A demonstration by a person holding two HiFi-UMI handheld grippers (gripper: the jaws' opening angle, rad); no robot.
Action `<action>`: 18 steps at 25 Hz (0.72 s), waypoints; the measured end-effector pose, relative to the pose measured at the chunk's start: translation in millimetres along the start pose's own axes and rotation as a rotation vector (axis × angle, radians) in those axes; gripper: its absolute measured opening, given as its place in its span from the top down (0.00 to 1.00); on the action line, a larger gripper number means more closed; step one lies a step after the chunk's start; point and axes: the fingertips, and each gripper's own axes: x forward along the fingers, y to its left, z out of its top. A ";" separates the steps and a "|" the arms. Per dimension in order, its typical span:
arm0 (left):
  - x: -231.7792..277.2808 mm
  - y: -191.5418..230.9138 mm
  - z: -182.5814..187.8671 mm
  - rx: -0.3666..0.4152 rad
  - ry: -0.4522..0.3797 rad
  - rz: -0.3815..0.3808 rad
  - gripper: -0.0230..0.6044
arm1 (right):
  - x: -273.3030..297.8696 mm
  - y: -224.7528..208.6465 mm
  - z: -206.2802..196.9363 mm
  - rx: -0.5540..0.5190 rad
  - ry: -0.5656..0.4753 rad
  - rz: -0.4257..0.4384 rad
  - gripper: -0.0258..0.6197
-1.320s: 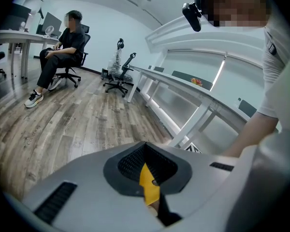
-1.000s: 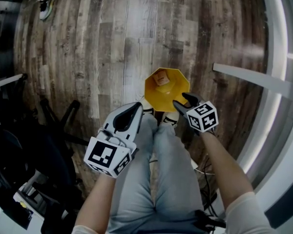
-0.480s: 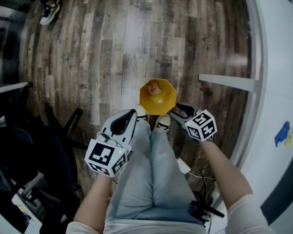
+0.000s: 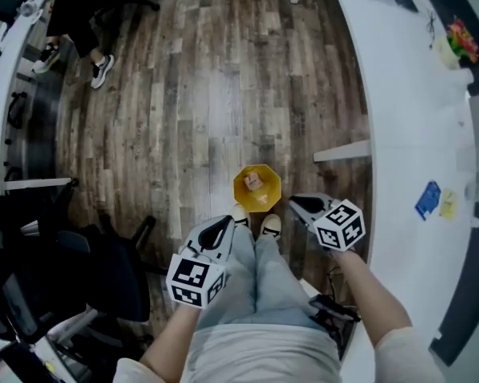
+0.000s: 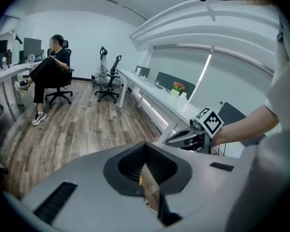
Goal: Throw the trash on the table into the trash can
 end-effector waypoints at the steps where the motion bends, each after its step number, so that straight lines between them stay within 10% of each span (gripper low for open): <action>1: -6.3 -5.7 6.6 0.009 -0.006 -0.004 0.96 | -13.2 7.8 10.9 0.005 -0.025 -0.004 0.90; 18: -74.5 -81.2 100.1 0.114 -0.182 -0.093 0.96 | -137.7 111.1 127.5 -0.067 -0.377 -0.098 0.90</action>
